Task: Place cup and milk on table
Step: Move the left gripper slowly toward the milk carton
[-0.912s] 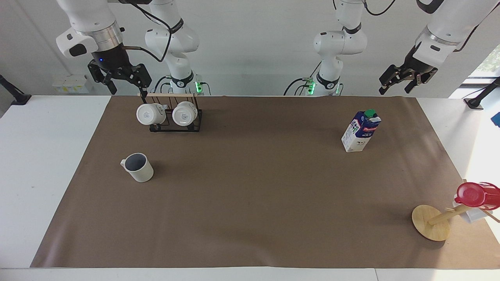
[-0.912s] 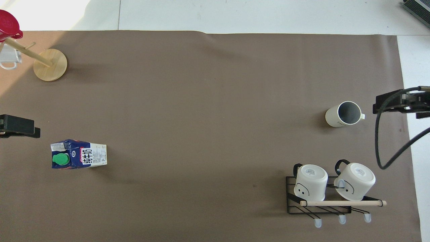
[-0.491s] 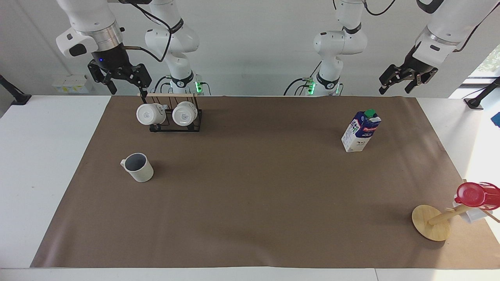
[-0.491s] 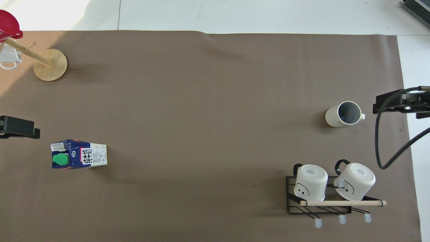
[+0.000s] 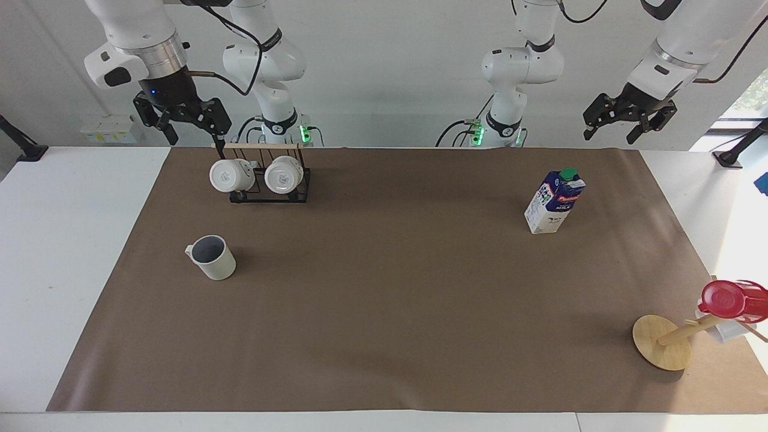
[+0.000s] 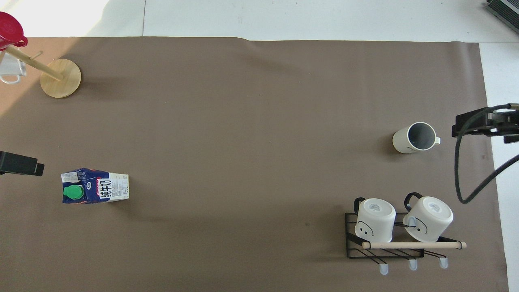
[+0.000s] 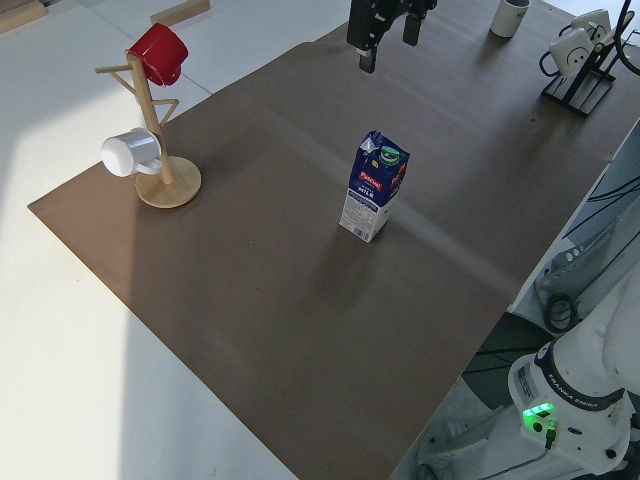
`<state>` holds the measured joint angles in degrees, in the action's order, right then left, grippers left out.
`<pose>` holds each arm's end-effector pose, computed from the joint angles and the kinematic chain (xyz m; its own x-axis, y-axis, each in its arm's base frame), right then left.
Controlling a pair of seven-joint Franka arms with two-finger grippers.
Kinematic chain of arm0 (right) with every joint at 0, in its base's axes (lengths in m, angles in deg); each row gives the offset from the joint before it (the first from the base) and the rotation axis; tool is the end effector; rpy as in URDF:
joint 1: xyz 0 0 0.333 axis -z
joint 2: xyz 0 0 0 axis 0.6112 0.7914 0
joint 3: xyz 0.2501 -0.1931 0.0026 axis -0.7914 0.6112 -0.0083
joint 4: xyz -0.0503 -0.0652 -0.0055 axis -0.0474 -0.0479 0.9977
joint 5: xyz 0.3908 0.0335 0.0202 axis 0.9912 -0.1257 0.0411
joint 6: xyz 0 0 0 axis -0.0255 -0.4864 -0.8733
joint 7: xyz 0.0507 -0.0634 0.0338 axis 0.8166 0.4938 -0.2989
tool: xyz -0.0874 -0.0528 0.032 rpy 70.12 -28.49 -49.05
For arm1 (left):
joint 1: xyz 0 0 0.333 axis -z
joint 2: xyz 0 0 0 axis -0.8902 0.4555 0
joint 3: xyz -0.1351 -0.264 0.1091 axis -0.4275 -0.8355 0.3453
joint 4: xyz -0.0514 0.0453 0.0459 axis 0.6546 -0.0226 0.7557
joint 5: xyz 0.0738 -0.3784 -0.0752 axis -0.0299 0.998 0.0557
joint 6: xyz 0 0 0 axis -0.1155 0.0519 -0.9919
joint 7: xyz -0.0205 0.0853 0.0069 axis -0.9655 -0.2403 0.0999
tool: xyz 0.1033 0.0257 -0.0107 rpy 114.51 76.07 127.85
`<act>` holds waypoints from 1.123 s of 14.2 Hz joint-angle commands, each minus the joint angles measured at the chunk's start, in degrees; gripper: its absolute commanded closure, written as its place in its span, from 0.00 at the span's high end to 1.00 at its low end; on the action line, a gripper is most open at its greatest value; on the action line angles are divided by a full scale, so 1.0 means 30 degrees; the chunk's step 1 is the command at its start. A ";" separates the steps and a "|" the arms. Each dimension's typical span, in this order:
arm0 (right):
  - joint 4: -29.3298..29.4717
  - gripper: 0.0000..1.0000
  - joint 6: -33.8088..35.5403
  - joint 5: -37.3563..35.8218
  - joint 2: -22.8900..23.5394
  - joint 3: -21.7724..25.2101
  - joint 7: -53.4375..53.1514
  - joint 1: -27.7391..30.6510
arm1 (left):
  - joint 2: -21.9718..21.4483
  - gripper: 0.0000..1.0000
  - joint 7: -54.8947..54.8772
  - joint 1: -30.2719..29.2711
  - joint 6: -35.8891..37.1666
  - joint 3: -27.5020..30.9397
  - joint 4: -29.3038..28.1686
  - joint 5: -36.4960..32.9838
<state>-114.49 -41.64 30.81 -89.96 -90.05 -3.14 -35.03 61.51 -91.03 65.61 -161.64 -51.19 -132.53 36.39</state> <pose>0.5417 0.0092 0.6689 0.9895 -0.1436 0.0171 -0.1439 -0.9894 0.0209 0.4964 -0.0050 0.6435 0.9834 -0.1704 -0.0628 -0.1671 -0.9845 0.0538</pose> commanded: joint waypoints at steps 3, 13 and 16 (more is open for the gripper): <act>-0.0306 1.00 0.0072 0.0292 -0.0323 -0.0052 -0.0247 0.0230 | -0.0138 1.00 -0.0812 0.0297 0.0323 0.0123 0.0156 -0.0443; -0.0277 1.00 0.0072 0.0292 -0.0323 -0.0052 -0.0247 0.0230 | -0.0783 1.00 -0.0783 0.0296 0.0235 0.0123 -0.0810 -0.0443; -0.0305 1.00 0.0072 0.0292 -0.0323 -0.0052 -0.0247 0.0230 | -0.0987 1.00 -0.0754 0.0296 0.0148 0.0123 -0.1161 -0.0443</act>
<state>-114.49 -41.64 30.81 -89.96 -89.99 -3.15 -35.02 60.65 -92.96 65.63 -161.21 -51.24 -133.48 36.24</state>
